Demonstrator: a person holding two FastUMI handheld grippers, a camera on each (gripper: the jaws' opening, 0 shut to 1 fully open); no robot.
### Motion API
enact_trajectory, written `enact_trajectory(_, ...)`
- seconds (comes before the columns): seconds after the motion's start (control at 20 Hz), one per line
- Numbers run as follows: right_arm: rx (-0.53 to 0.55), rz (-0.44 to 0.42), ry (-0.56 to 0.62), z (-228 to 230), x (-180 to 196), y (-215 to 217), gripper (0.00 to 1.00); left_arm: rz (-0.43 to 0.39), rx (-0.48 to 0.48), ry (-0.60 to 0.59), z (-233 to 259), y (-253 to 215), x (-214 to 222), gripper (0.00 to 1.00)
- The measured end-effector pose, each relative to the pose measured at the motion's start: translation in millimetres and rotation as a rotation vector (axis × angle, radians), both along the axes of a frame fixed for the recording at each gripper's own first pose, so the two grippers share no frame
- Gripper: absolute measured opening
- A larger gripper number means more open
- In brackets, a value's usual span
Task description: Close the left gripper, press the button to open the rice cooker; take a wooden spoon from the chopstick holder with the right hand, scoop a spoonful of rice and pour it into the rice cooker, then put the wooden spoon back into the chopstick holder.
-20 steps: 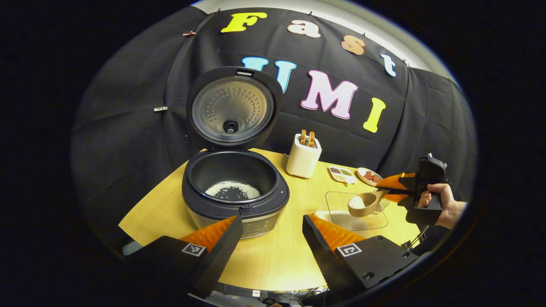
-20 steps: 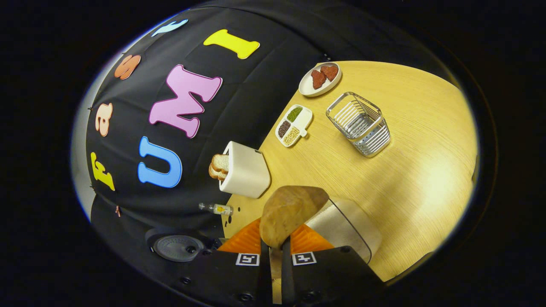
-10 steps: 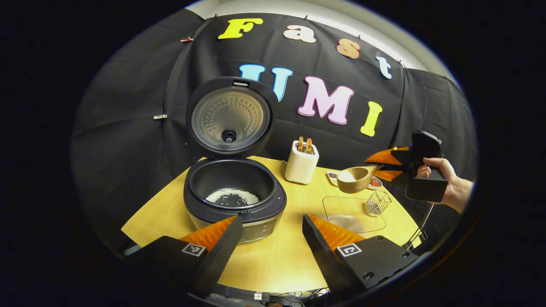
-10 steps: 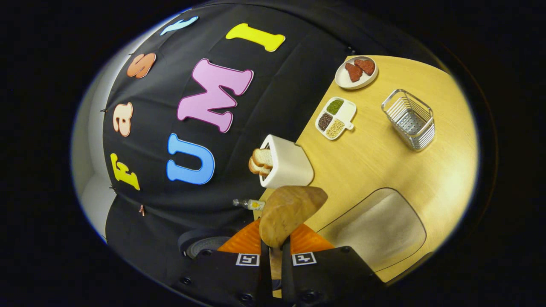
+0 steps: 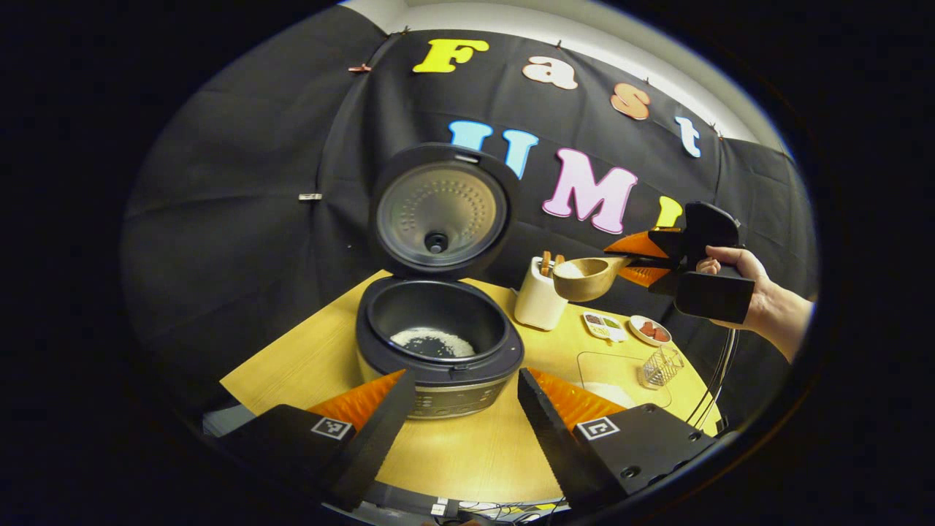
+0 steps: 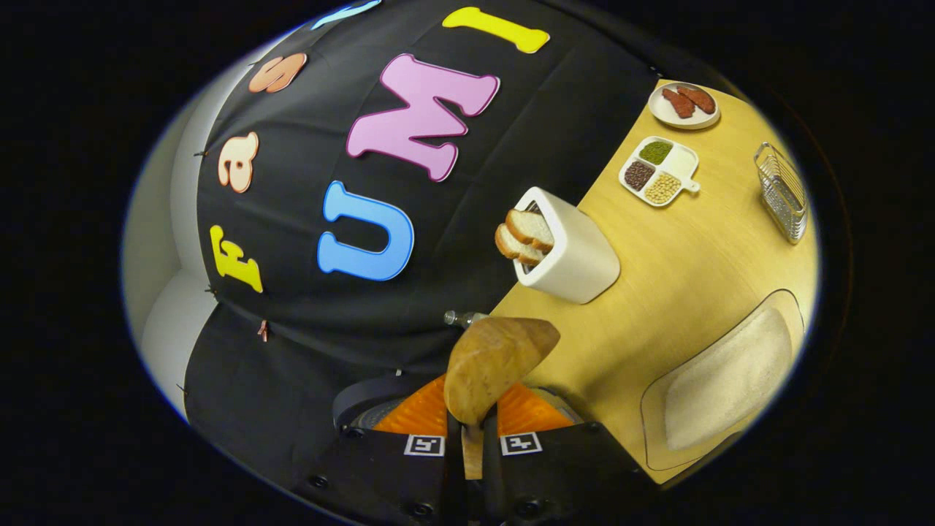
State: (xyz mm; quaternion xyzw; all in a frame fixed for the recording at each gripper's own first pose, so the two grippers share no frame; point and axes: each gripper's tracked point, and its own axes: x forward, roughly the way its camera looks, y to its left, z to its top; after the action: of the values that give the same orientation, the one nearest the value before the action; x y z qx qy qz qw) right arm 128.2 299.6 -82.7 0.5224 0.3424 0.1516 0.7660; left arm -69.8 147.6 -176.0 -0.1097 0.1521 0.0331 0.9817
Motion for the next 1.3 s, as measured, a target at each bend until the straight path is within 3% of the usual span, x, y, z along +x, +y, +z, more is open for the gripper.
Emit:
enact_trajectory(0.25, -0.075, 0.126, -0.058, -2.5, -1.8, 67.0, 0.13, 0.069, -0.007, -0.014, -4.8, 33.0, -6.7, 0.96)
enact_trajectory(0.6, -0.341, 0.286, -0.282, -15.0, -7.0, 132.3, 0.13, 0.133, -0.032, -0.017, -12.4, 63.3, -13.9, 0.96)
enact_trajectory(0.85, -0.515, 0.397, -0.424, -30.2, -21.6, 161.1, 0.13, 0.145, -0.031, -0.009, -19.2, 71.6, -14.6, 0.96)
enact_trajectory(1.3, -0.715, 0.547, -0.685, -40.2, -37.6, 206.9, 0.13, 0.142, -0.012, -0.002, -23.1, 81.5, -15.9, 0.96)
